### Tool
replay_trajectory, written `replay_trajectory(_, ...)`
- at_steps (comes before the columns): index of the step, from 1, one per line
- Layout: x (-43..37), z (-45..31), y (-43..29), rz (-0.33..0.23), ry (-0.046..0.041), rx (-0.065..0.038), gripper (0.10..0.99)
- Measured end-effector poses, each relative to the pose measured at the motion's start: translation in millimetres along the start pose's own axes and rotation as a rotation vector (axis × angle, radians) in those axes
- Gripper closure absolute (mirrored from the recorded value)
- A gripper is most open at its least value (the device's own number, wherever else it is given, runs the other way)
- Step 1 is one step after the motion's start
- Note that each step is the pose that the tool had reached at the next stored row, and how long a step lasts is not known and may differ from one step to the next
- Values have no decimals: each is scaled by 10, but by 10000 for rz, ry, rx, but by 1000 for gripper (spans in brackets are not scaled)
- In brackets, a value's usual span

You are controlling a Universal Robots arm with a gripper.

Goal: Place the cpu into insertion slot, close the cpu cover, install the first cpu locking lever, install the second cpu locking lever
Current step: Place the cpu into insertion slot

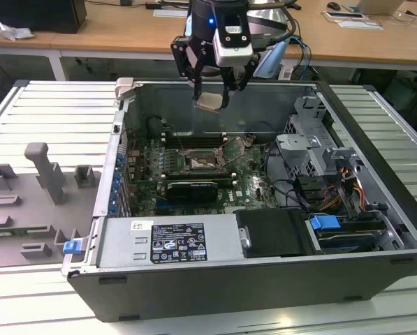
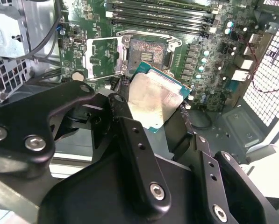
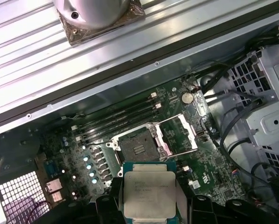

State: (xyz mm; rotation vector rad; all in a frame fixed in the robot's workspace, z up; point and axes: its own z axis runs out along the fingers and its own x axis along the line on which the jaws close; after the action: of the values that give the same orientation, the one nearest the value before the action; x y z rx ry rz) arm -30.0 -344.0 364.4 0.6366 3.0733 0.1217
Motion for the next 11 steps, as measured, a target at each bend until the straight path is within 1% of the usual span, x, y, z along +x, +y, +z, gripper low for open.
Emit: replay_trajectory(11, 0, 3, 0, 665, -56, 2, 545)
